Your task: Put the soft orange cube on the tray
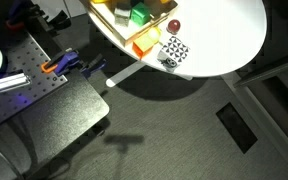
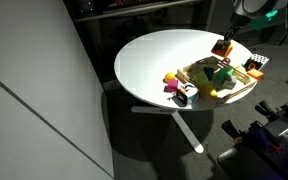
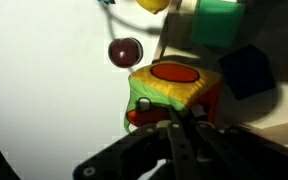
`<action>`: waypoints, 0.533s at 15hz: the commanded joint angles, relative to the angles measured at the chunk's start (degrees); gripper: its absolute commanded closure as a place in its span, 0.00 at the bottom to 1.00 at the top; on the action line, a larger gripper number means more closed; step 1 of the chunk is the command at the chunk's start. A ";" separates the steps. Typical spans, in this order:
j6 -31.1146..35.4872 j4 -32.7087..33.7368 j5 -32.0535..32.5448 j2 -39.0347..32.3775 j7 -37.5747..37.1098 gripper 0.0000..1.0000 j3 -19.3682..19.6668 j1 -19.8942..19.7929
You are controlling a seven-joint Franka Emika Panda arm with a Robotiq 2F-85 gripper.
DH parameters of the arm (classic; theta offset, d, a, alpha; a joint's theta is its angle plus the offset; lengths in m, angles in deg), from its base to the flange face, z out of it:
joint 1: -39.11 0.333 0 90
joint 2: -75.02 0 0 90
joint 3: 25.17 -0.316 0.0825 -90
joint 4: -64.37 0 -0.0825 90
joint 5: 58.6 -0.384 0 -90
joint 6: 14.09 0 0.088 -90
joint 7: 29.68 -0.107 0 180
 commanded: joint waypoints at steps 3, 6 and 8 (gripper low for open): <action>-4.72 -2.13 -7.02 4.36 7.37 0.67 -2.55 -1.06; -6.56 -2.09 -8.60 5.13 8.37 0.45 -2.50 -0.64; -8.07 -2.04 -8.39 5.64 7.80 0.28 -2.20 -0.35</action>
